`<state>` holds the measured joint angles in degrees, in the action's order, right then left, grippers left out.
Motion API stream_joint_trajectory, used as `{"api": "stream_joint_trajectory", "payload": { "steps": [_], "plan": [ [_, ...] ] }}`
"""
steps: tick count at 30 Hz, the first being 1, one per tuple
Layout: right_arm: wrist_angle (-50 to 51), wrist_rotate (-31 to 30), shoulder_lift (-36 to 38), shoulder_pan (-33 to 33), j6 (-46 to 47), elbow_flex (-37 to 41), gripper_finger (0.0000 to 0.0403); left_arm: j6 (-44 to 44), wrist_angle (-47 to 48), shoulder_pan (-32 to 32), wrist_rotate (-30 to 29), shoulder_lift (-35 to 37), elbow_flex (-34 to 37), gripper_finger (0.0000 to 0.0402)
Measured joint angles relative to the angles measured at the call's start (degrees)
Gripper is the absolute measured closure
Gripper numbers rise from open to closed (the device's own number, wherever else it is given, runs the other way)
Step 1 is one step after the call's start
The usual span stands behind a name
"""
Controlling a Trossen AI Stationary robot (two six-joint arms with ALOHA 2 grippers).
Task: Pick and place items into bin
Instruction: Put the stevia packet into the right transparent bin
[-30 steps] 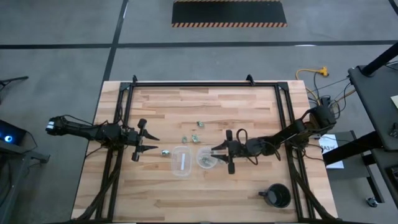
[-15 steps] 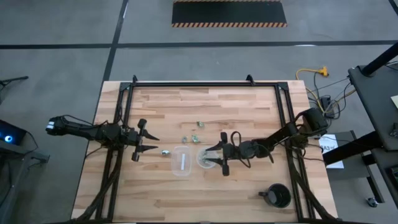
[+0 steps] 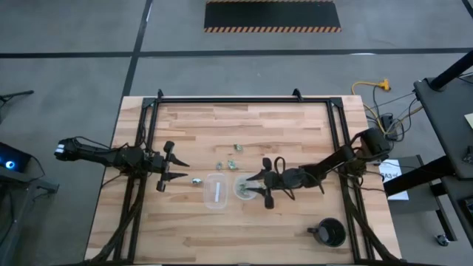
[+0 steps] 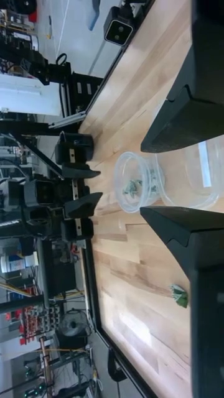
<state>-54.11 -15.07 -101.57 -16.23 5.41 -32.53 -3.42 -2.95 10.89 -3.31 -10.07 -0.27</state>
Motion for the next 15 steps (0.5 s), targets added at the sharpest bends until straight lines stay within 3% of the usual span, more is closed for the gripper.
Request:
{"api": "stream_joint_trajectory", "payload": {
  "steps": [15],
  "plan": [
    [26.11, 0.52, 11.49, -0.02, 4.59, 0.07, 0.0268, 0.00, -0.03, 0.01, 0.00, 0.04, 0.00, 0.0267]
  ]
}}
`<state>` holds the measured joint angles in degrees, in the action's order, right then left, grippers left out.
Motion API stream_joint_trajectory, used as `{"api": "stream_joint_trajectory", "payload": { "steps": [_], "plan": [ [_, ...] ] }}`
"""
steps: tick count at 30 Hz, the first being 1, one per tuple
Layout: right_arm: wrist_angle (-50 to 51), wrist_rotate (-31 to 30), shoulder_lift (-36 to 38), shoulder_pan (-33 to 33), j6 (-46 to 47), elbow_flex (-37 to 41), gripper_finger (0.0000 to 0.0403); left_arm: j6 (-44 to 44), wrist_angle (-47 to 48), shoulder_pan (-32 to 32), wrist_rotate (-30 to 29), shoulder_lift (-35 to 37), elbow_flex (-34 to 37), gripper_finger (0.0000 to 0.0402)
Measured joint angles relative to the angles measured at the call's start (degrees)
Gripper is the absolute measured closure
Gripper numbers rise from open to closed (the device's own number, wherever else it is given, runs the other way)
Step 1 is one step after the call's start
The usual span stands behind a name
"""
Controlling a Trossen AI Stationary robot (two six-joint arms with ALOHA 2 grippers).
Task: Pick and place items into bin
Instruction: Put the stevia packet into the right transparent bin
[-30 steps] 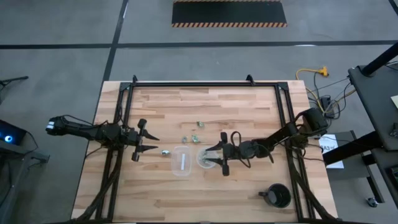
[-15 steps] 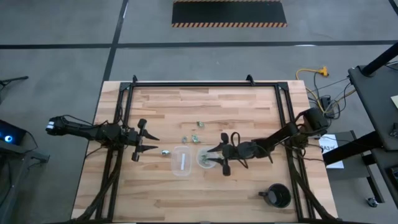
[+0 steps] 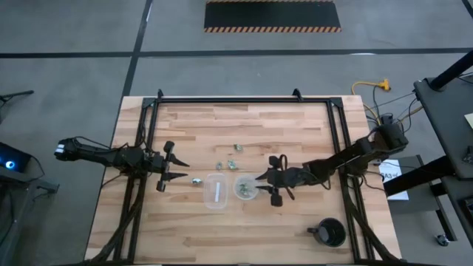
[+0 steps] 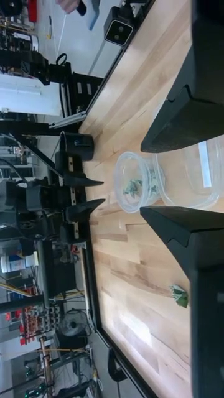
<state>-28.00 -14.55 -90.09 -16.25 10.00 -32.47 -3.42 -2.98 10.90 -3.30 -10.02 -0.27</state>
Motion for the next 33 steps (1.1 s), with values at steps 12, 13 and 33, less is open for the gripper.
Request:
{"api": "stream_joint_trajectory", "payload": {
  "steps": [12, 13, 33],
  "plan": [
    [11.55, 3.21, 1.51, -0.02, 5.03, 0.63, 0.0273, 0.00, -0.03, 0.00, 0.01, 0.02, 0.00, 0.0267],
    [11.46, 3.78, 0.78, -0.02, 5.02, 0.63, 0.0272, 0.00, -0.05, 0.00, -0.01, -0.02, 0.00, 0.0267],
    [7.34, 4.07, -6.49, 0.02, 2.86, -0.11, 0.0278, 0.00, 0.03, 0.00, 0.01, -0.07, 0.00, 0.0267]
  ]
}}
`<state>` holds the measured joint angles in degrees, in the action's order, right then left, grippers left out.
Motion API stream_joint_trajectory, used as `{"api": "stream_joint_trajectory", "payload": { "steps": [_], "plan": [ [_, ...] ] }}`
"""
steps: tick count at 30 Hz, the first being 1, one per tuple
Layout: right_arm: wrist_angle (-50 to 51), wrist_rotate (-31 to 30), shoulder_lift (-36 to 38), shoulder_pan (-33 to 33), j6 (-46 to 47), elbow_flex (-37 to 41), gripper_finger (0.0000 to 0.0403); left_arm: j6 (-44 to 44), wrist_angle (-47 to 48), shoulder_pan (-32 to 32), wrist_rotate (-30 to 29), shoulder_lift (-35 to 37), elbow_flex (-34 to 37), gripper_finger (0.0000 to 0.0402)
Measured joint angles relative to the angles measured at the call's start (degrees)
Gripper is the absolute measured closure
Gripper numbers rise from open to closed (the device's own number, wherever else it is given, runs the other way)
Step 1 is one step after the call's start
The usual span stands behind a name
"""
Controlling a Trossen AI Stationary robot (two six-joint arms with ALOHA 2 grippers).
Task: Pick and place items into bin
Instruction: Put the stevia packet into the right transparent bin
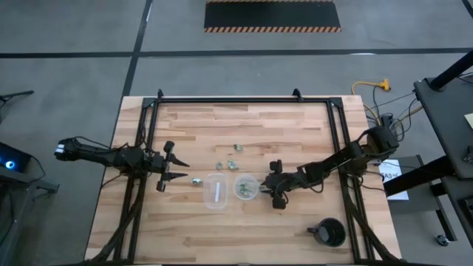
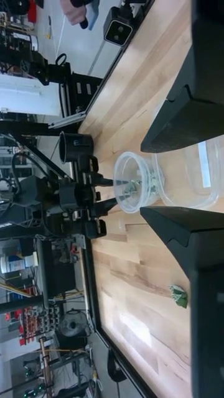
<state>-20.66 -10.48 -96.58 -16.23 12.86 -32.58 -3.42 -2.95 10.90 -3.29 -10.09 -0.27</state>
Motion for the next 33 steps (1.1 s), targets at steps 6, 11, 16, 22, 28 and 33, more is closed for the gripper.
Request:
{"api": "stream_joint_trajectory", "payload": {
  "steps": [6, 11, 16, 22, 28, 33],
  "plan": [
    [-3.79, -0.05, -1.80, 0.00, -2.15, 0.00, 0.0276, 0.00, -0.03, 0.00, -0.01, 0.02, 0.00, 0.0267],
    [-4.81, -0.16, -3.32, 0.00, -3.43, 0.00, 0.0283, 0.00, -0.02, 0.00, -0.01, 0.02, 0.00, 0.0267],
    [-5.50, -0.30, -5.18, 0.00, -3.57, -0.13, 0.0289, 0.00, -0.03, 0.00, 0.00, 0.00, 0.00, 0.0267],
    [-5.91, -0.42, -6.31, 0.02, -3.85, -0.24, 0.0299, 0.00, -0.03, 0.00, 0.00, 0.00, 0.00, 0.0267],
    [-5.51, -0.38, -6.40, 0.28, -3.87, -0.21, 0.0325, 0.00, -0.01, -0.02, 0.00, 0.00, 0.00, 0.0267],
    [-5.12, 0.17, -6.42, 1.18, -3.87, -0.20, 0.0374, 0.00, -0.03, -0.02, 0.00, 0.00, 0.00, 0.0267]
  ]
}}
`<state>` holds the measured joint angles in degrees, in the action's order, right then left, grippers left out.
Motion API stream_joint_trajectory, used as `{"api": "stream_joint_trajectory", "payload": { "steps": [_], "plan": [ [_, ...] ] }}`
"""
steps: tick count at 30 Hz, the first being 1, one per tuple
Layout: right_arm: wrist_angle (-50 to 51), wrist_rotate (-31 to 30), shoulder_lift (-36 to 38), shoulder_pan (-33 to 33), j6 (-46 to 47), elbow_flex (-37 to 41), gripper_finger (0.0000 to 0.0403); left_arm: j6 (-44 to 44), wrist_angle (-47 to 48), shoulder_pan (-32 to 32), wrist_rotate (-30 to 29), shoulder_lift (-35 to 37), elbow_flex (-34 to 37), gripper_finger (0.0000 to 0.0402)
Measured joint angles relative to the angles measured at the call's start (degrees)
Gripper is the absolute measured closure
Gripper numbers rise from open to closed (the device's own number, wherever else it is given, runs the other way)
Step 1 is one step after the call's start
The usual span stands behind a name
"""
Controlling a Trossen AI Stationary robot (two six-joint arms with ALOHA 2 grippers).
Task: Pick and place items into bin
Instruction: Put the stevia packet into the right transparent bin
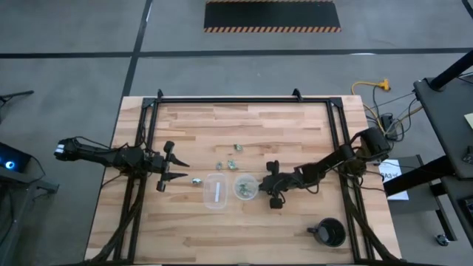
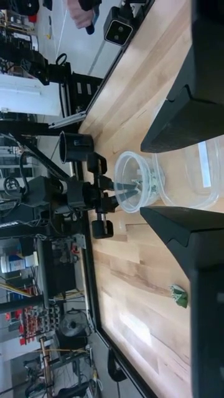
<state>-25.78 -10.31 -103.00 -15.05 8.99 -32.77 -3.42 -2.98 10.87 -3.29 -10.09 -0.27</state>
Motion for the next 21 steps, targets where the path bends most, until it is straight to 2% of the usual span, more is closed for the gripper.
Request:
{"api": "stream_joint_trajectory", "payload": {
  "steps": [4, 13, 21],
  "plan": [
    [0.88, 0.47, 0.02, 0.44, 0.03, -0.05, 0.0391, 0.00, 0.01, 0.01, 0.00, 0.00, 0.00, 0.0267],
    [0.46, 0.15, 0.31, 1.44, 1.74, 0.12, 0.0393, 0.00, 0.00, 0.02, -0.01, 0.00, -0.01, 0.0267],
    [4.31, -8.70, 3.70, 1.51, 3.34, 0.47, 0.0394, 0.00, 0.00, 0.00, 0.00, 0.01, 0.00, 0.0267]
  ]
}}
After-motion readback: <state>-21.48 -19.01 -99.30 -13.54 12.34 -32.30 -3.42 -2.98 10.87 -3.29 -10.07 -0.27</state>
